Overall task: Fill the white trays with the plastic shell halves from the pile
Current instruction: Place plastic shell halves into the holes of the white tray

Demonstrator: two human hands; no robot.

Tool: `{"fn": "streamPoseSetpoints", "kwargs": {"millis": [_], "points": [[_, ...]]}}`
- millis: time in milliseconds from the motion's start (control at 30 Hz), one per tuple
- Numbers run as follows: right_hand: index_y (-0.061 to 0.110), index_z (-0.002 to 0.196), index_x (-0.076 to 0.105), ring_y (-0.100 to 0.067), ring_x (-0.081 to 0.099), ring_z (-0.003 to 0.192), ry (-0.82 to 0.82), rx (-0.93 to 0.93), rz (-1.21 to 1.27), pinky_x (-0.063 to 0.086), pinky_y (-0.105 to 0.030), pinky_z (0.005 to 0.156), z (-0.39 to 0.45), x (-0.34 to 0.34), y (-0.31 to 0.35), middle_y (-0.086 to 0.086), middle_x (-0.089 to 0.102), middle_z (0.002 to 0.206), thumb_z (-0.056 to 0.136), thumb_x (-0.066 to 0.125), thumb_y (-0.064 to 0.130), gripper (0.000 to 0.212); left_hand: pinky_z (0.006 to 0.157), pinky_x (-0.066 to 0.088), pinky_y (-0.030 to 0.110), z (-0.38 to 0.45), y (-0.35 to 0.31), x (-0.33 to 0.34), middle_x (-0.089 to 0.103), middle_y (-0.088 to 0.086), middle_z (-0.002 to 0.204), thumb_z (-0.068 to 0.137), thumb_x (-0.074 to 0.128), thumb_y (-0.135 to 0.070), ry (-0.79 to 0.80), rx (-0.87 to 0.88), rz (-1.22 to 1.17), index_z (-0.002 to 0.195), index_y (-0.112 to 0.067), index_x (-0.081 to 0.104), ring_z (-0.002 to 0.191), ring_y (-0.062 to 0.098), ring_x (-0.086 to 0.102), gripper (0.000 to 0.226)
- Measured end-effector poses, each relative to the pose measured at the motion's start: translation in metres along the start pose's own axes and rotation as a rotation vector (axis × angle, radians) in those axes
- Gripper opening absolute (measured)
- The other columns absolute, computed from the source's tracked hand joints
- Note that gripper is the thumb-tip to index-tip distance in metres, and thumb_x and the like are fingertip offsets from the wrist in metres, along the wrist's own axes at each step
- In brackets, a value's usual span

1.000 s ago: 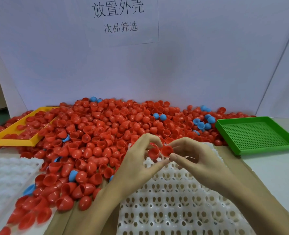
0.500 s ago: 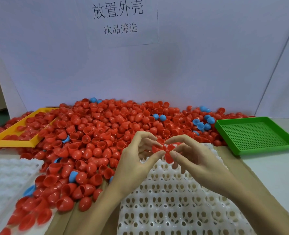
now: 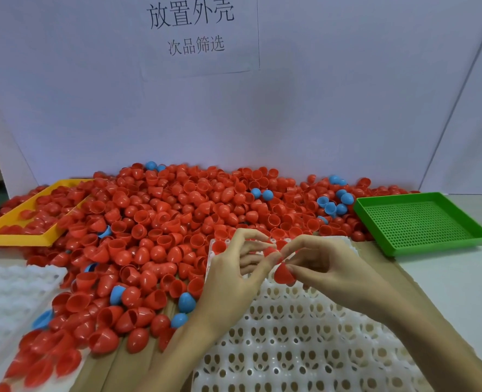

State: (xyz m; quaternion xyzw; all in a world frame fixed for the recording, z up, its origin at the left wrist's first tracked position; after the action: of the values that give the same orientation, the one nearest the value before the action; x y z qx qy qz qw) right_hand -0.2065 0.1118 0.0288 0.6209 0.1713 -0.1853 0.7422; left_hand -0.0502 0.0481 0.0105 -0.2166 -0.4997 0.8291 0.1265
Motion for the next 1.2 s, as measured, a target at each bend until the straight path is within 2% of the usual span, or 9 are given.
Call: {"fn": "streamPoseSetpoints", "kwargs": {"millis": [100, 167, 300, 533, 733, 867, 1033, 1100, 1200], "points": [[0.027, 0.103, 0.072, -0.011, 0.075, 0.069, -0.142, 0.021, -0.198, 0.06, -0.026, 0.066, 0.003, -0.028, -0.009, 0.008, 0.079, 0.082, 0.095, 0.075, 0.013, 0.016, 0.101, 0.049, 0.013, -0.001, 0.009, 0.011, 0.065, -0.03, 0.124, 0.101, 0.056, -0.062, 0.11, 0.008, 0.247, 0.124, -0.043, 0.057, 0.122, -0.009, 0.059, 0.029], [0.027, 0.099, 0.071, -0.008, 0.074, 0.062, -0.263, 0.034, -0.292, 0.058, -0.022, 0.064, 0.004, -0.054, -0.017, 0.011, 0.078, 0.077, 0.094, 0.075, 0.011, 0.017, 0.11, 0.032, 0.009, -0.005, 0.014, 0.023, 0.051, -0.039, 0.137, 0.1, 0.045, -0.072, 0.241, 0.057, 0.501, 0.136, -0.049, 0.051, 0.135, -0.019, 0.038, 0.044], [0.027, 0.099, 0.071, 0.0, 0.071, 0.06, -0.352, 0.067, -0.41, 0.053, -0.011, 0.062, 0.012, -0.076, -0.039, 0.011, 0.076, 0.078, 0.094, 0.075, 0.01, 0.018, 0.118, 0.008, 0.013, -0.01, 0.024, 0.04, 0.039, -0.036, 0.154, 0.097, 0.036, -0.078, 0.426, 0.114, 0.705, 0.148, -0.046, 0.049, 0.143, -0.021, 0.019, 0.061], [0.024, 0.127, 0.071, -0.001, 0.067, 0.085, -0.296, 0.077, -0.497, 0.054, -0.015, 0.077, 0.023, -0.065, -0.058, 0.011, 0.07, 0.101, 0.099, 0.07, 0.021, 0.028, 0.116, 0.007, 0.012, -0.009, 0.028, 0.039, 0.05, -0.035, 0.147, 0.096, 0.036, -0.081, 0.428, 0.136, 0.682, 0.141, -0.045, 0.059, 0.143, -0.025, 0.018, 0.062], [0.027, 0.126, 0.072, -0.009, 0.065, 0.087, -0.306, 0.102, -0.463, 0.057, -0.024, 0.083, 0.02, -0.065, -0.061, 0.005, 0.06, 0.106, 0.101, 0.066, 0.026, 0.026, 0.12, 0.007, 0.014, -0.011, 0.023, 0.04, 0.048, -0.034, 0.15, 0.095, 0.031, -0.079, 0.445, 0.148, 0.7, 0.144, -0.044, 0.056, 0.141, -0.028, 0.016, 0.065], [0.024, 0.12, 0.074, -0.006, 0.065, 0.093, -0.331, 0.094, -0.43, 0.057, -0.023, 0.082, 0.015, -0.066, -0.061, 0.006, 0.063, 0.108, 0.102, 0.065, 0.022, 0.02, 0.116, 0.023, 0.014, 0.0, 0.013, 0.022, 0.049, -0.033, 0.147, 0.099, 0.041, -0.071, 0.325, 0.104, 0.556, 0.14, -0.045, 0.057, 0.138, -0.021, 0.033, 0.052], [0.026, 0.115, 0.074, -0.003, 0.064, 0.096, -0.344, 0.083, -0.4, 0.052, -0.017, 0.077, 0.011, -0.067, -0.061, 0.009, 0.066, 0.108, 0.102, 0.065, 0.02, 0.017, 0.112, 0.034, 0.025, 0.036, 0.016, -0.061, 0.06, -0.016, 0.132, 0.104, 0.053, -0.042, -0.177, 0.126, 0.731, 0.129, -0.025, 0.069, 0.126, 0.001, 0.049, 0.033], [0.026, 0.114, 0.074, -0.003, 0.064, 0.097, -0.341, 0.085, -0.403, 0.051, -0.015, 0.078, 0.011, -0.067, -0.061, 0.009, 0.066, 0.109, 0.102, 0.065, 0.02, 0.017, 0.112, 0.032, 0.032, 0.045, 0.035, -0.082, 0.06, -0.007, 0.137, 0.106, 0.053, -0.039, -0.198, 0.041, 0.846, 0.131, -0.021, 0.068, 0.131, 0.011, 0.047, 0.034], [0.026, 0.113, 0.075, -0.002, 0.063, 0.097, -0.335, 0.093, -0.407, 0.05, -0.013, 0.076, 0.012, -0.066, -0.063, 0.009, 0.065, 0.111, 0.102, 0.064, 0.02, 0.016, 0.119, 0.021, 0.037, 0.051, 0.066, -0.083, 0.054, -0.007, 0.15, 0.109, 0.043, -0.046, -0.082, -0.069, 0.951, 0.143, -0.028, 0.06, 0.147, 0.015, 0.035, 0.043]]}}
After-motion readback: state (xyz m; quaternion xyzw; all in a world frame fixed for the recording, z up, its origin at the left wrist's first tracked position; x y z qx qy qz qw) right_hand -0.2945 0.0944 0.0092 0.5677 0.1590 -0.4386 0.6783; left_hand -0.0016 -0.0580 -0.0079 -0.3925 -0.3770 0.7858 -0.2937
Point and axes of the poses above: each hand's wrist, its own z-axis towards the middle knuckle, its own x-axis out of the palm, y = z × x, the point moved 8 cm from there along z, towards the middle knuckle
